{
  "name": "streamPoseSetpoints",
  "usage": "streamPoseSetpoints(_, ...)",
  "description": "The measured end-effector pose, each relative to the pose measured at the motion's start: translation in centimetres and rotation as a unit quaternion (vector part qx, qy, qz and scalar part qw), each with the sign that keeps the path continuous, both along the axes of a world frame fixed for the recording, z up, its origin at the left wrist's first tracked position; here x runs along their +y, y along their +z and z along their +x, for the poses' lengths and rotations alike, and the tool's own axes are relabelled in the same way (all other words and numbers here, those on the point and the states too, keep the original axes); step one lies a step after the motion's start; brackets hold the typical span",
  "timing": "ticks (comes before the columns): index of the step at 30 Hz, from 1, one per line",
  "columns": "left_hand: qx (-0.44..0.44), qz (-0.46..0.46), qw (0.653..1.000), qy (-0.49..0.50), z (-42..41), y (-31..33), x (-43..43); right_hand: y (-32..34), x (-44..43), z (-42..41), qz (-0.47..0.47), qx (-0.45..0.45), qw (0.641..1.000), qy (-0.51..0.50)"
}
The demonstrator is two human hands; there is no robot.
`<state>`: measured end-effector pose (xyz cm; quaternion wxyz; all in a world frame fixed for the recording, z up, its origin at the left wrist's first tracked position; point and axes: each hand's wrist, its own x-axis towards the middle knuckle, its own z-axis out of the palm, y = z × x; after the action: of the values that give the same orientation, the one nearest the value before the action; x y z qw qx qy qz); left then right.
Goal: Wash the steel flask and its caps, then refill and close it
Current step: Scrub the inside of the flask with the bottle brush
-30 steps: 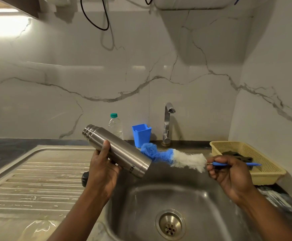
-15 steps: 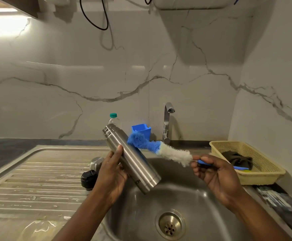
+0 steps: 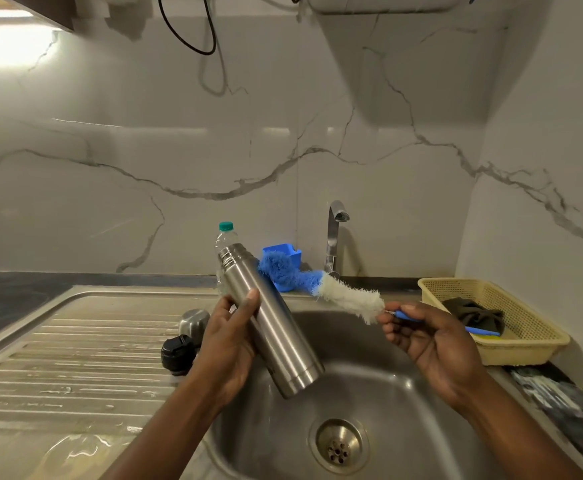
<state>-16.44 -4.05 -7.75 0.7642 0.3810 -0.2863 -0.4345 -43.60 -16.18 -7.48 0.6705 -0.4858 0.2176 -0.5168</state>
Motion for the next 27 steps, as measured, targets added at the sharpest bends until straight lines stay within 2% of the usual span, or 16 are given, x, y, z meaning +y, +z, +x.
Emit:
streamPoseSetpoints(4,0.007,0.000,1.000,-0.001,0.6,-0.1,0.1,0.3,-0.3,-1.1,0.005,-0.010,1.000,-0.019)
streamPoseSetpoints(8,0.001,0.005,0.999,-0.034,0.1,-0.3,-0.1,0.1,0.5,0.6,0.025,-0.017,1.000,0.007)
streamPoseSetpoints(21,-0.102,0.032,0.993,-0.056,-0.4,-0.9,-0.3,0.2,0.8,1.4,0.031,-0.045,0.998,-0.001)
streamPoseSetpoints(27,-0.078,0.026,0.995,-0.054,-0.5,-0.8,-0.2,0.7,0.6,0.7,0.029,-0.047,0.998,-0.015)
